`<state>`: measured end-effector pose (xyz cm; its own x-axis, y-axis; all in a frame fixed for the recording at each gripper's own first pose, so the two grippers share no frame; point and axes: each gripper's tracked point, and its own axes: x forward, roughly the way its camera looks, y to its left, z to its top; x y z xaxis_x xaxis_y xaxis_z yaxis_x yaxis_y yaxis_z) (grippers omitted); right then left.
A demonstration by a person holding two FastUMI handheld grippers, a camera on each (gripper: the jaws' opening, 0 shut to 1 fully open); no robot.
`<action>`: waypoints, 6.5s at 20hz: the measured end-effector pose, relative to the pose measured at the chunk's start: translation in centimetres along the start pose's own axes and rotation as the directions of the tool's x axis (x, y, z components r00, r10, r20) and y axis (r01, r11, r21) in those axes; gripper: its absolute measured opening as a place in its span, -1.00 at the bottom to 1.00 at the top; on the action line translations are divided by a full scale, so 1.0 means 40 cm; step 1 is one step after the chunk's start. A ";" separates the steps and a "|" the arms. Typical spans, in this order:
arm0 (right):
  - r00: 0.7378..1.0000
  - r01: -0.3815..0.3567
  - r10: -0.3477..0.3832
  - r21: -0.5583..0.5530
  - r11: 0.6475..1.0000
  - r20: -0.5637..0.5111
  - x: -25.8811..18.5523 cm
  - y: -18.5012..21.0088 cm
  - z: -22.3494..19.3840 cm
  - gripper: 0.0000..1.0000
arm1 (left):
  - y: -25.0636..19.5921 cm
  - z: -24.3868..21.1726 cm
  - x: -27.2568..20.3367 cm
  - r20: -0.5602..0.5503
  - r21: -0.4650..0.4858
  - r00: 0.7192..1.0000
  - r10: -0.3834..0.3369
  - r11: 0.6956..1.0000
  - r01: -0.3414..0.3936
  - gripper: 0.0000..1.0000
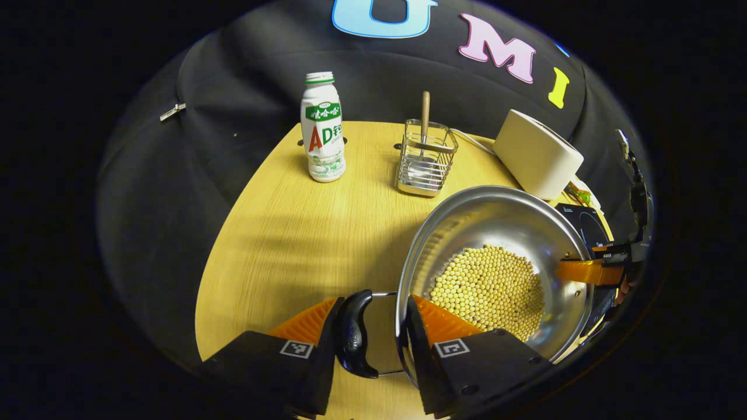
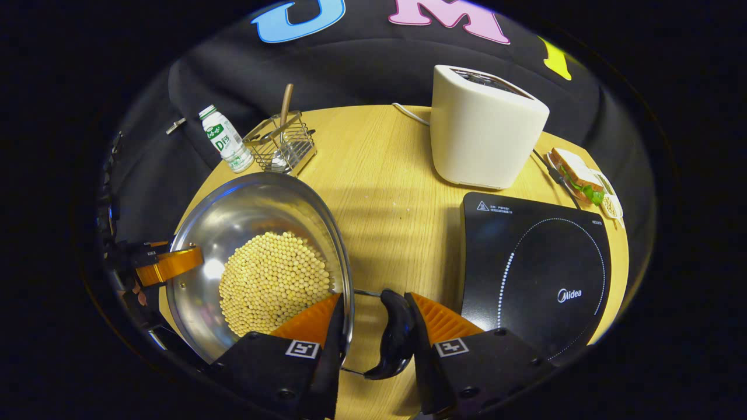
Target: First push the handle of the pot to place it horizontally, then grasp the pot with both hands and set it on the induction cooktop.
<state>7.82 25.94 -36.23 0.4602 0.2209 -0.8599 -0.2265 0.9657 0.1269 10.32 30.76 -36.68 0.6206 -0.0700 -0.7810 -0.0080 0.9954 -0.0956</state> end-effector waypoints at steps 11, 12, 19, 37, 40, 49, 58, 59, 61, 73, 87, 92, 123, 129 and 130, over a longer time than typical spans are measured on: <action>1.000 0.004 -0.004 0.034 0.999 -0.005 -0.161 -0.183 0.032 0.12 | -0.221 0.076 -0.102 -0.023 0.049 0.999 -0.025 0.998 0.026 0.21; 1.000 0.008 -0.008 0.039 0.999 0.001 -0.174 -0.208 0.037 0.13 | -0.249 0.084 -0.107 -0.021 0.050 0.999 -0.034 0.998 0.035 0.21; 0.999 0.028 -0.029 0.055 0.998 0.020 -0.243 -0.413 0.046 0.12 | -0.469 0.128 -0.111 -0.009 0.077 0.997 -0.076 0.994 0.077 0.20; 0.999 0.052 -0.053 0.121 0.991 0.005 -0.236 -0.789 0.028 0.13 | -0.868 0.179 0.015 -0.043 0.115 0.994 -0.102 0.988 0.107 0.20; 0.999 0.049 -0.050 0.129 0.990 0.001 -0.214 -0.829 0.026 0.12 | -0.890 0.184 0.036 -0.042 0.123 0.994 -0.098 0.987 0.102 0.20; 0.999 0.043 -0.043 0.131 0.990 -0.001 -0.180 -0.859 0.030 0.13 | -0.906 0.174 0.075 -0.044 0.111 0.995 -0.094 0.989 0.098 0.20; 0.999 0.048 -0.050 0.132 0.990 0.006 -0.177 -0.864 0.038 0.12 | -0.908 0.175 0.088 -0.039 0.108 0.993 -0.113 0.987 0.117 0.21; 0.999 0.051 -0.052 0.133 0.990 0.005 -0.177 -0.865 0.039 0.12 | -0.907 0.176 0.089 -0.039 0.107 0.992 -0.116 0.987 0.119 0.20; 0.999 0.052 -0.053 0.133 0.990 0.005 -0.179 -0.867 0.040 0.04 | -0.908 0.178 0.090 -0.039 0.105 0.992 -0.118 0.987 0.121 0.20; 0.996 0.066 -0.074 0.133 0.989 0.057 -0.202 -0.856 0.059 0.99 | -0.928 0.190 0.070 -0.007 0.136 0.993 -0.117 0.984 0.117 0.94; 0.885 0.123 -0.176 0.149 0.981 0.430 -0.487 -0.781 0.218 0.98 | -0.863 0.277 -0.170 0.252 0.055 0.966 -0.063 0.997 0.051 0.93; 0.776 0.152 -0.190 0.113 0.982 0.601 -0.662 -0.708 0.261 0.97 | -0.835 0.332 -0.351 0.420 0.022 0.904 -0.075 0.997 0.072 0.92; 0.535 0.215 -0.219 0.119 0.969 0.816 -0.984 -0.484 0.220 0.98 | -0.740 0.281 -0.796 0.710 0.107 0.702 -0.055 0.994 -0.031 0.91; 0.535 0.214 -0.228 0.130 0.968 0.814 -0.979 -0.492 0.229 0.99 | -0.745 0.291 -0.790 0.711 0.111 0.701 -0.059 0.993 -0.028 0.90; 0.534 0.218 -0.230 0.130 0.967 0.814 -0.977 -0.493 0.230 0.99 | -0.746 0.288 -0.791 0.712 0.112 0.700 -0.058 0.993 -0.031 0.90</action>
<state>2.18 -0.50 -0.58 0.9963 0.0070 -0.0859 -0.0071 1.0000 0.0001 -0.04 4.04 -2.00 0.9929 -0.0605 -0.1020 0.0607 0.9982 -0.0013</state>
